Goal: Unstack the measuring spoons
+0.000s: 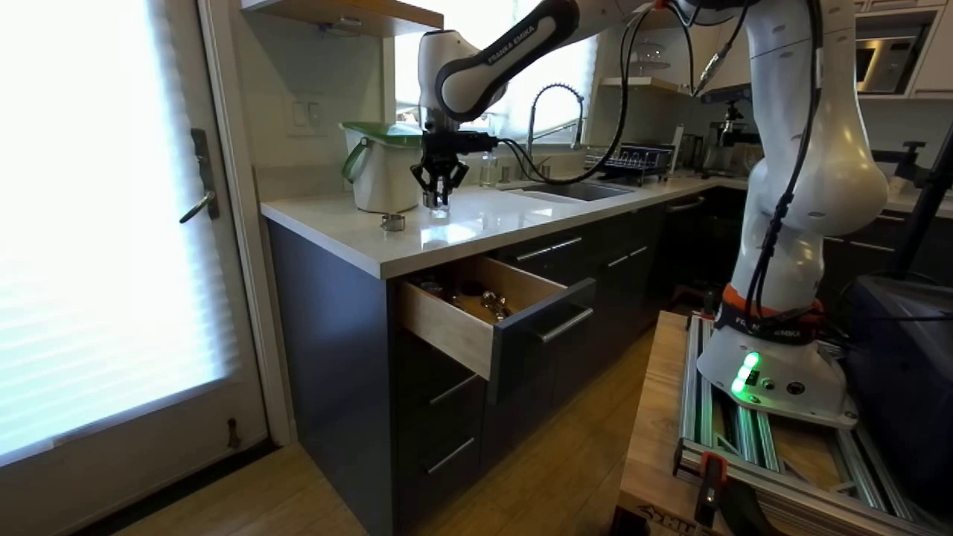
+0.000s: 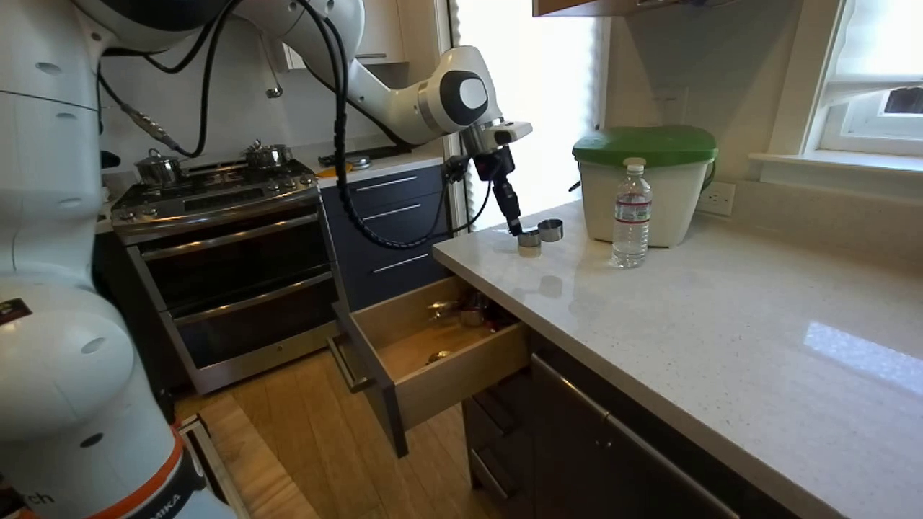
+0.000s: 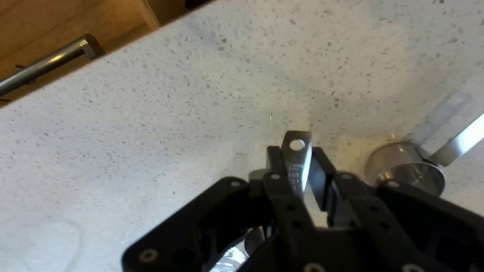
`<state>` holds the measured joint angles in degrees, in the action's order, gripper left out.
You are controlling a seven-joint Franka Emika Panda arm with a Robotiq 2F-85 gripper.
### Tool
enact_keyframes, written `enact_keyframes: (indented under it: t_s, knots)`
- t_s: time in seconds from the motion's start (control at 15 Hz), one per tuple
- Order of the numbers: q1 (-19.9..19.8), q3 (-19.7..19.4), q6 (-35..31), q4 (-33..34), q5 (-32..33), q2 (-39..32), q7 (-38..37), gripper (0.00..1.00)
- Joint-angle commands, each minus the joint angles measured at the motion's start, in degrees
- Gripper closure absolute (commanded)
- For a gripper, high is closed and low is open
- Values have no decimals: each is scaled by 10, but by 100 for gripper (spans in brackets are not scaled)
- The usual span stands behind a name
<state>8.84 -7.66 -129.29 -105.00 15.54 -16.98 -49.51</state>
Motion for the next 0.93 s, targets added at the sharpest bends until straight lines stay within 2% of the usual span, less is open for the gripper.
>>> enact_keyframes:
  t_s: [0.0, 0.4, 0.87]
  knots:
    - [-9, 8, 45, 2, -4, -8, -41, 95]
    - [-17, 19, 68, 2, -26, -14, -53, 95]
    - [-30, 30, 33, -8, -76, -15, -40, 95]
